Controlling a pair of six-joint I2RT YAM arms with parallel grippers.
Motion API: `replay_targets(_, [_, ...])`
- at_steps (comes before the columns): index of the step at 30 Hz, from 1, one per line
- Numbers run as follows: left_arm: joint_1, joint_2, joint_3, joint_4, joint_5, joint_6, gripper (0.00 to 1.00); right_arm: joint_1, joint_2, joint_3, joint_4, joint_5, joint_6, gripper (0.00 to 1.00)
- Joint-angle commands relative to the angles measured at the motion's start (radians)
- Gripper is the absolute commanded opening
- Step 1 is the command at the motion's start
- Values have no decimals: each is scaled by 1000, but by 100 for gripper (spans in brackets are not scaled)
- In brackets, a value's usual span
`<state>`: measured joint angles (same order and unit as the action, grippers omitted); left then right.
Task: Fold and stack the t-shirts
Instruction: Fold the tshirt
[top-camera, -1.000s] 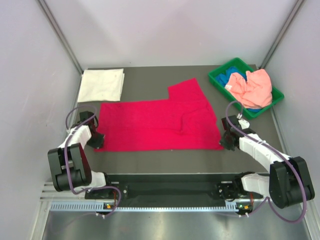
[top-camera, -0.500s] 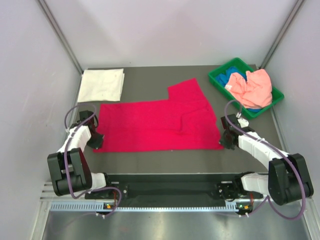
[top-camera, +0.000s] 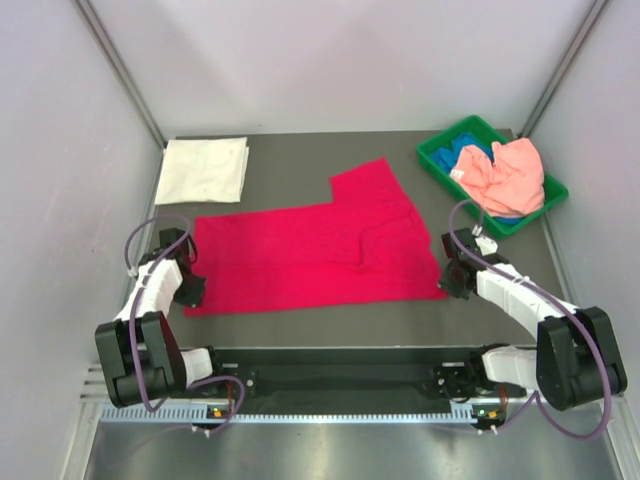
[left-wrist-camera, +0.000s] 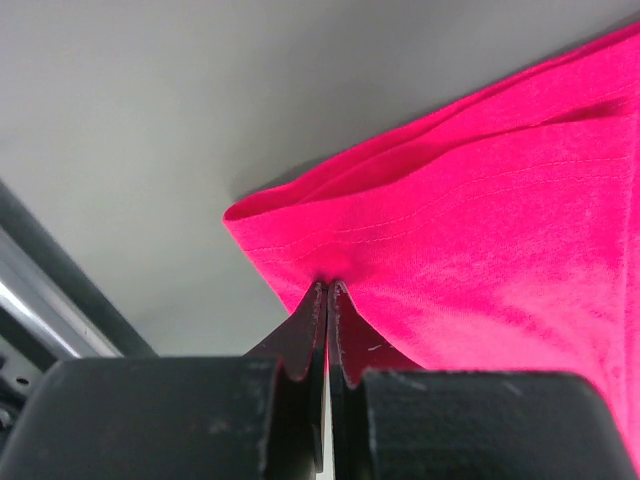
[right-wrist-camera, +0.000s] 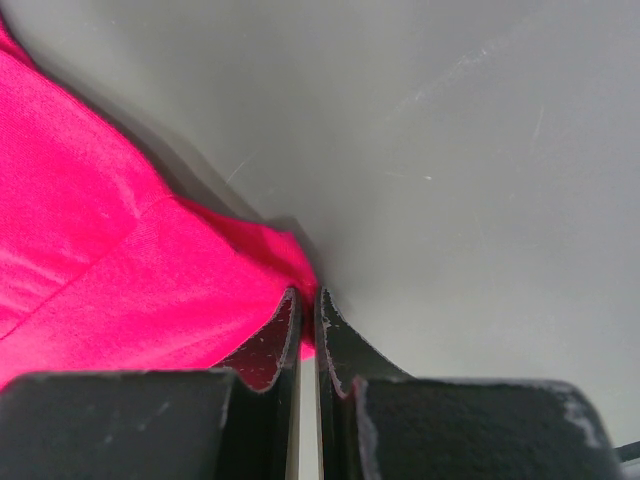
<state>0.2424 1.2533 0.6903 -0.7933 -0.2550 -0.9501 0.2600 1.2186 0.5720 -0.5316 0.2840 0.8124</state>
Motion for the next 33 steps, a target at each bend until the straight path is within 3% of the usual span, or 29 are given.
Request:
replay_targets(1, [1,-46,15,-84,-36,-50,0,5,2,6,13,87,1,0])
replay_targets(6, [1,-100,44,-103,-18,-78,0,4,-13,5,7,89,-1,0])
replay_targets(14, [-11,-137,-115,-115,13,-171,0,4,-2,5,5,96,-1,0])
replay_targets(20, [-11,-65,-83,-132,-73,-205,0,2,2,25,-39,125,-7,0])
replay_targets(25, [-9,9,47,-248,-161,-245,13,2,-24,43,-108,162,-5,2])
replay_targets(29, [-11,32,176,-310,-152,-243,23,2,-57,60,-149,153,-5,17])
replay_targets(33, [-38,-14,255,-246,-125,-201,27,2,-96,130,-224,172,-39,27])
